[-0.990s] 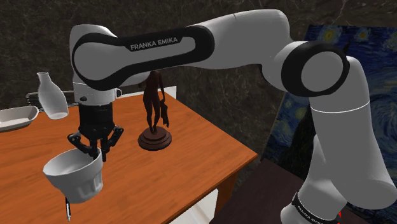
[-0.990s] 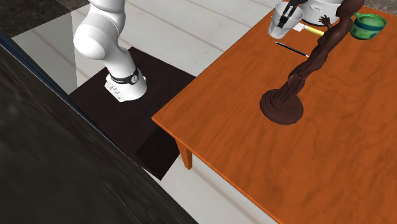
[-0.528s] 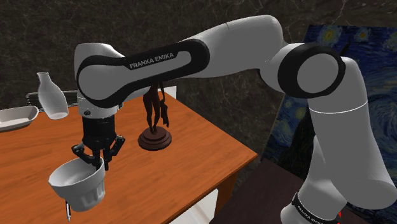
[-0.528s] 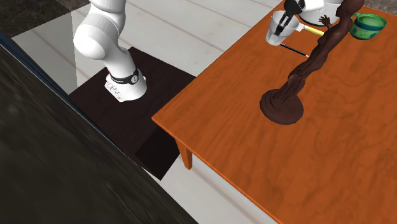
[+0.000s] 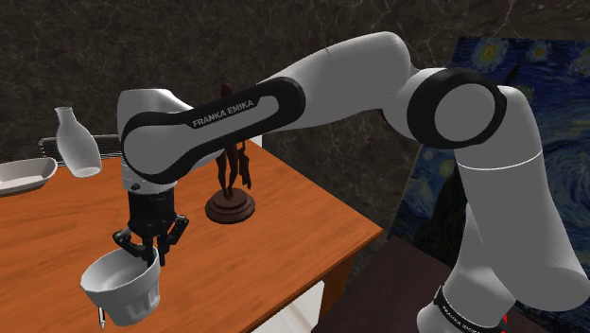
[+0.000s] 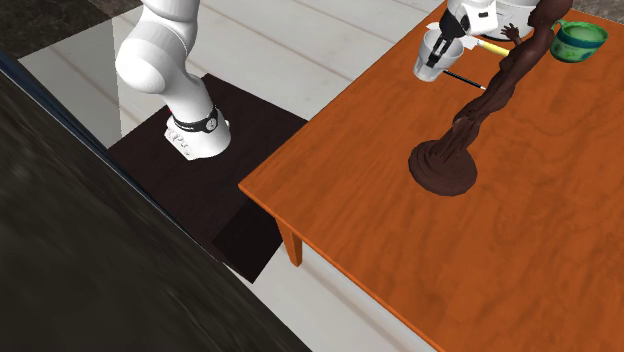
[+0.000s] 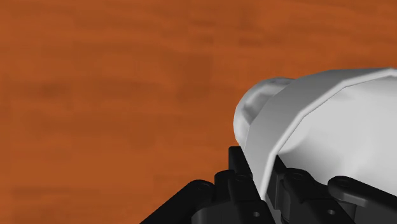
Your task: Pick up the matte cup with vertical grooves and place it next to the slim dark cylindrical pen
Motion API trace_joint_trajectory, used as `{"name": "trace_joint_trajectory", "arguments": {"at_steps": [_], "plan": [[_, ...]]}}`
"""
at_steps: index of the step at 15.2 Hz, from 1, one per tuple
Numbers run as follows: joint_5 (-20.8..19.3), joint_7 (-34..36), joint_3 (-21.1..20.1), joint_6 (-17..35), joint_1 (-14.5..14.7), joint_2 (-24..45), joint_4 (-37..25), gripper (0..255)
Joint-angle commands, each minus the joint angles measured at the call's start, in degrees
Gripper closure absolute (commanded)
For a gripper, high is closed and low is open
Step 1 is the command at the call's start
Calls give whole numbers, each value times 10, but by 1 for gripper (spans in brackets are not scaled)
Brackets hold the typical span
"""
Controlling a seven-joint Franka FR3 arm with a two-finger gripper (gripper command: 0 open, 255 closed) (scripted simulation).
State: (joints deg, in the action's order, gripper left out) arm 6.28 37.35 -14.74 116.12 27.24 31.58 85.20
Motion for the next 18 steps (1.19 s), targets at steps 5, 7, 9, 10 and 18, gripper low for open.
{"name": "trace_joint_trajectory", "arguments": {"at_steps": [5,7,9,10,18], "plan": [[0,0,0,1,0,2,-1,255],[0,0,0,1,0,2,-1,0],[0,0,0,1,0,2,-2,0],[0,0,0,1,0,2,-2,0],[2,-1,0,-61,-8,-18,-43,0]]}}
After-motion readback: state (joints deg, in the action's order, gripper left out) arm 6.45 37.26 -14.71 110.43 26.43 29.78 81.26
